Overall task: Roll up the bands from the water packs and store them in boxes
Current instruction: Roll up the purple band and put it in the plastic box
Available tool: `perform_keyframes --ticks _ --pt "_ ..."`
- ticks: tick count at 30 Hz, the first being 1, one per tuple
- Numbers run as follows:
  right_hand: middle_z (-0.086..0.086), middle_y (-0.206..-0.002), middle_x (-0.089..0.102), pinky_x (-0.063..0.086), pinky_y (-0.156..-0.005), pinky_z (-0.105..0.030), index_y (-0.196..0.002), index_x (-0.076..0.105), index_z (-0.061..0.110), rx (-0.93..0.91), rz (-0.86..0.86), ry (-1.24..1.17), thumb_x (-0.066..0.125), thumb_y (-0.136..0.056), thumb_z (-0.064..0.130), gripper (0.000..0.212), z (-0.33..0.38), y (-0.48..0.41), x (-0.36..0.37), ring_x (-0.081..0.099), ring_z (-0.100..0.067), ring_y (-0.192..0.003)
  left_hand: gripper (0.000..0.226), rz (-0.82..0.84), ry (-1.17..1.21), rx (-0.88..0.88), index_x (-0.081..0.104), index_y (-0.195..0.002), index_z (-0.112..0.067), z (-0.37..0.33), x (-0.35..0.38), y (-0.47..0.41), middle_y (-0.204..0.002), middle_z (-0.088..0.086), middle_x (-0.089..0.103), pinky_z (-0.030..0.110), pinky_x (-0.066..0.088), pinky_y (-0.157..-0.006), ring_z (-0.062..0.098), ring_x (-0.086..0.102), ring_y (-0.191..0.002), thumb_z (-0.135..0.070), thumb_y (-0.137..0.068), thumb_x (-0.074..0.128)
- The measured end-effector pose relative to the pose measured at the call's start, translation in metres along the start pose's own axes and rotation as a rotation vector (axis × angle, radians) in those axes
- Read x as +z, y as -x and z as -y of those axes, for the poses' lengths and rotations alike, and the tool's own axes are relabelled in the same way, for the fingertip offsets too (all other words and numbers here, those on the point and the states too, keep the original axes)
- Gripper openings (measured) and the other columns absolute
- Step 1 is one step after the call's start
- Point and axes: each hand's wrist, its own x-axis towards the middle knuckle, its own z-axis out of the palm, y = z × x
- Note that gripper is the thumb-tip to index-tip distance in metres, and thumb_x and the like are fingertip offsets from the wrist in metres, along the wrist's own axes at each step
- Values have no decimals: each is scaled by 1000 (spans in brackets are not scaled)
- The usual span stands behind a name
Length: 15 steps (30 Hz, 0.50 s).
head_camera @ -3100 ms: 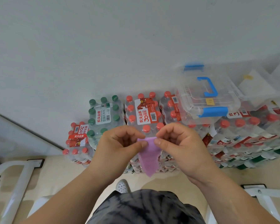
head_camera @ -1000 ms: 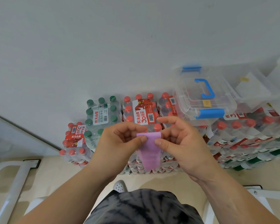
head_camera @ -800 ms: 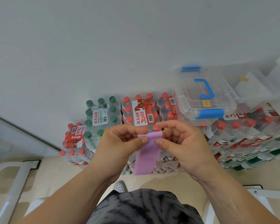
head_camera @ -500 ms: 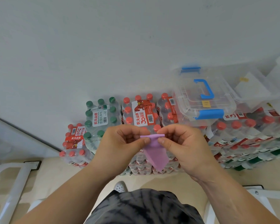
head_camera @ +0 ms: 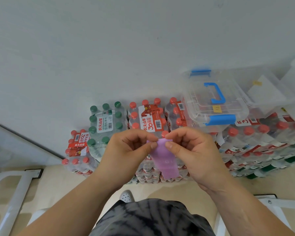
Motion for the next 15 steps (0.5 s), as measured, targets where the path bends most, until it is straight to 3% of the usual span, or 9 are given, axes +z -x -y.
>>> perform_keyframes --ticks 3,7,12,15 --pt "3 -86 77 58 -72 -21 -91 76 24 38 -32 -14 74 -84 0 25 3 0 0 71 -8 -79 21 16 -27 -3 78 -88 -18 -2 0 0 -79 9 76 43 61 -72 36 70 -78 1 -79 78" --pt "0 -91 78 59 -74 -22 -96 75 21 48 -7 -21 76 -79 -4 30 5 -1 -3 74 -14 -85 23 1 -70 15 78 -92 -17 -4 1 0 -84 -3 79 24 59 -72 15 75 -79 2 -81 76" --pt "4 -87 77 58 -75 -24 -90 76 29 4 -7 34 77 -81 0 30 7 -1 -6 72 -12 -82 23 50 -149 60 80 -94 -21 -8 1 -2 -85 -7 79 28 61 -75 14 74 -82 -1 -86 72" --pt "4 -86 74 60 -77 -33 -87 76 30 -17 -17 84 79 -80 10 21 6 -2 -8 69 -16 -83 21 78 -146 56 80 -92 -22 -10 1 -4 -84 -5 78 34 61 -76 17 73 -81 -3 -87 71"
